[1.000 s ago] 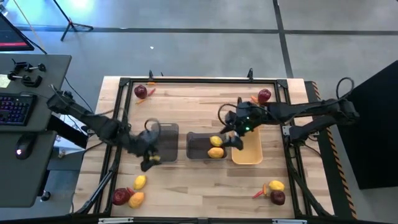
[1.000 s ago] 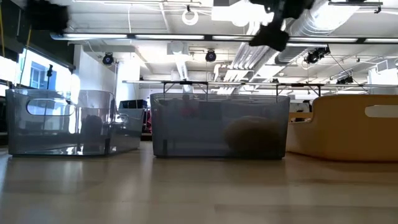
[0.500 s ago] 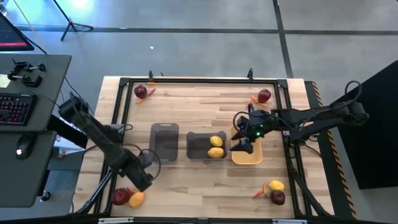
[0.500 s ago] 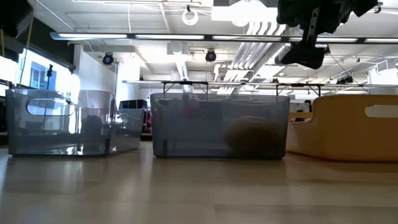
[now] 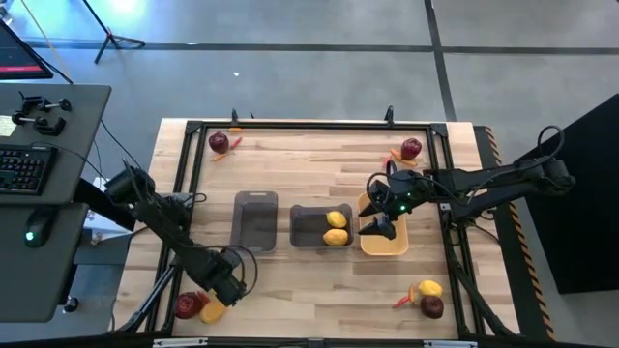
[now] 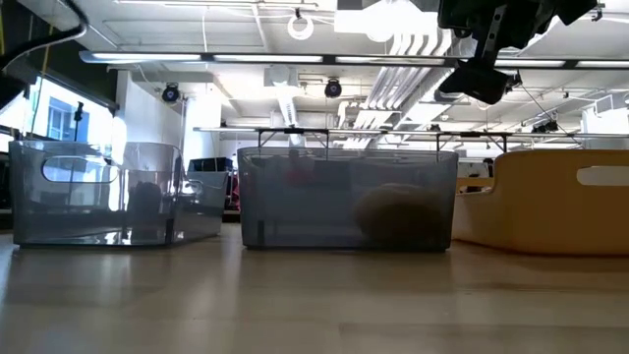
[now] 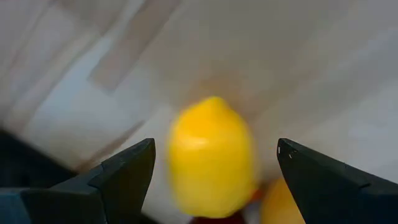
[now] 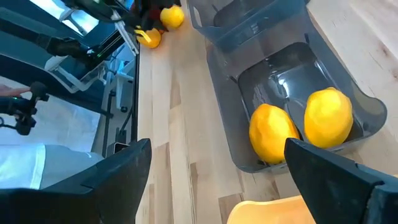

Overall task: Sort produce into baskets
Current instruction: Put the lemon into the right black bin

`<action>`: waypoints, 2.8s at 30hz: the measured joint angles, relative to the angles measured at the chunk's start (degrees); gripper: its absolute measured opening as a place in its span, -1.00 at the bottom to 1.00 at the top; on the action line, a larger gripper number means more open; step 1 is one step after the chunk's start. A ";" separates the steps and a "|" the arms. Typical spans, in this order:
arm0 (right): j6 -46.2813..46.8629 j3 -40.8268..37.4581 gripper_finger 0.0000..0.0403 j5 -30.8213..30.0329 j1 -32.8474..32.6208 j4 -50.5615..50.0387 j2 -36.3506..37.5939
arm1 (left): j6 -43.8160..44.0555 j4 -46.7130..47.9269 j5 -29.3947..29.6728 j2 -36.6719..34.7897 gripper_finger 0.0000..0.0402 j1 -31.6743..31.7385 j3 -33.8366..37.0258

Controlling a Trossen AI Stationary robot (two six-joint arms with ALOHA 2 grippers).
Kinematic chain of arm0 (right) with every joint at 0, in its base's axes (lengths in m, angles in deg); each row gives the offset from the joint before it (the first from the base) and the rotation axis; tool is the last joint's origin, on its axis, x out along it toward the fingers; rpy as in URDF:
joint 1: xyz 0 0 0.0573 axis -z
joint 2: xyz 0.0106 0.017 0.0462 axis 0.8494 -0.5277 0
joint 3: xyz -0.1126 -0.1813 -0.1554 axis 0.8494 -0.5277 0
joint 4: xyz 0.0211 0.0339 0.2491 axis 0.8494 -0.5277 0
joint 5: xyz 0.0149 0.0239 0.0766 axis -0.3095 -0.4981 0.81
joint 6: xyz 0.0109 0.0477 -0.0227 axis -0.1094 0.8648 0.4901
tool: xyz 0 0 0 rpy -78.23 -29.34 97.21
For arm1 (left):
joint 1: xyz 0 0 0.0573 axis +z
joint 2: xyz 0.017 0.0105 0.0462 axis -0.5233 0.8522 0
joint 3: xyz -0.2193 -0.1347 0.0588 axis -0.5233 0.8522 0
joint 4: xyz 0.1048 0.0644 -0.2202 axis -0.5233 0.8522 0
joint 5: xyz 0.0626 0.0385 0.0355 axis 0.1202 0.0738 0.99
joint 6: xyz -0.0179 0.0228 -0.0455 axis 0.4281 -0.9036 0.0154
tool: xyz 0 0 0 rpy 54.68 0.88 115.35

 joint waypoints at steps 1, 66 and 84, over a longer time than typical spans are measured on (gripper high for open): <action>-0.10 0.00 0.78 -0.01 0.00 0.00 0.00 | 0.00 0.23 -0.12 0.77 0.61 -0.31 0.02; 10.97 0.00 0.78 -10.44 0.17 1.93 -0.04 | -63.65 -34.78 27.44 0.12 0.23 32.86 -13.94; 28.26 0.00 0.78 2.12 -4.94 2.93 -0.04 | -65.01 -28.34 19.52 -12.43 0.42 28.42 -13.90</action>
